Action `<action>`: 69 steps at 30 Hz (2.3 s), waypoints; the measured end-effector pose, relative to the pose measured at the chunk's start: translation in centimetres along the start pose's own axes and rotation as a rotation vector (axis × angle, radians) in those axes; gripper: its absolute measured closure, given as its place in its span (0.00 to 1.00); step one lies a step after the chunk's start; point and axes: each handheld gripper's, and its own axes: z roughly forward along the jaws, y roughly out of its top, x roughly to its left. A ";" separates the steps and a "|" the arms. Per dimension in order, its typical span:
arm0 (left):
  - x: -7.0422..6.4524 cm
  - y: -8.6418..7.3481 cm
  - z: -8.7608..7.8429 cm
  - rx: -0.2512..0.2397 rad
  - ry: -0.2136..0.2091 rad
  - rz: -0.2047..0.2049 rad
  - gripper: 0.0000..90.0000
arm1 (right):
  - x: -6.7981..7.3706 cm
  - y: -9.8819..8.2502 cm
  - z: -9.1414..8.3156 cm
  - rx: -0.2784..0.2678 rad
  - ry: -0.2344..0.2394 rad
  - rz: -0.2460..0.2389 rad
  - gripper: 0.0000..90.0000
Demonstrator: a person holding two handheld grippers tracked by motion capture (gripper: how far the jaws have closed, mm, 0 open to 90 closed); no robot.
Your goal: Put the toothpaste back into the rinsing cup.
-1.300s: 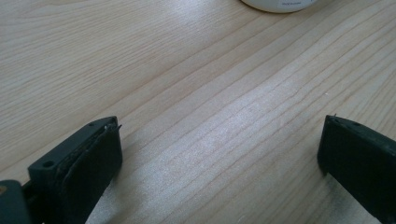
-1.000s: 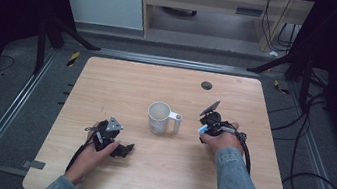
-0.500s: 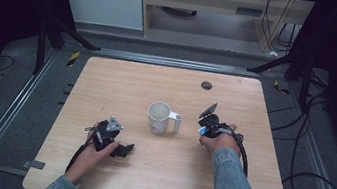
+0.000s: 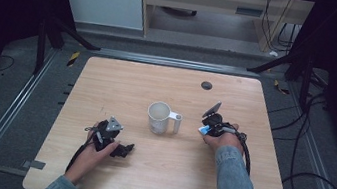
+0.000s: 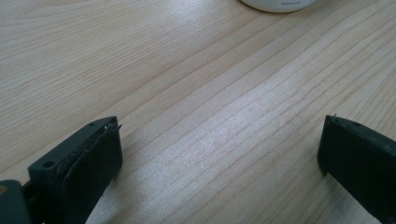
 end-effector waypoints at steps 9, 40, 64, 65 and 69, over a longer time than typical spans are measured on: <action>0.0 0.0 0.0 0.000 0.000 0.000 0.00 | -0.8 -0.1 0.4 0.007 0.013 0.015 0.70; 0.0 0.0 0.0 0.003 -0.001 0.004 0.00 | -2.0 -0.3 0.9 0.017 0.068 0.023 0.74; 0.0 0.0 0.0 0.003 -0.001 0.004 0.00 | -2.4 -0.8 0.4 0.000 0.087 0.058 0.80; 0.0 0.0 0.0 0.003 -0.001 0.004 0.00 | -2.4 -0.9 0.4 0.003 0.088 0.061 0.80; 0.0 0.0 0.0 0.003 -0.001 0.004 0.00 | -2.4 -1.0 0.3 0.007 0.093 0.056 0.81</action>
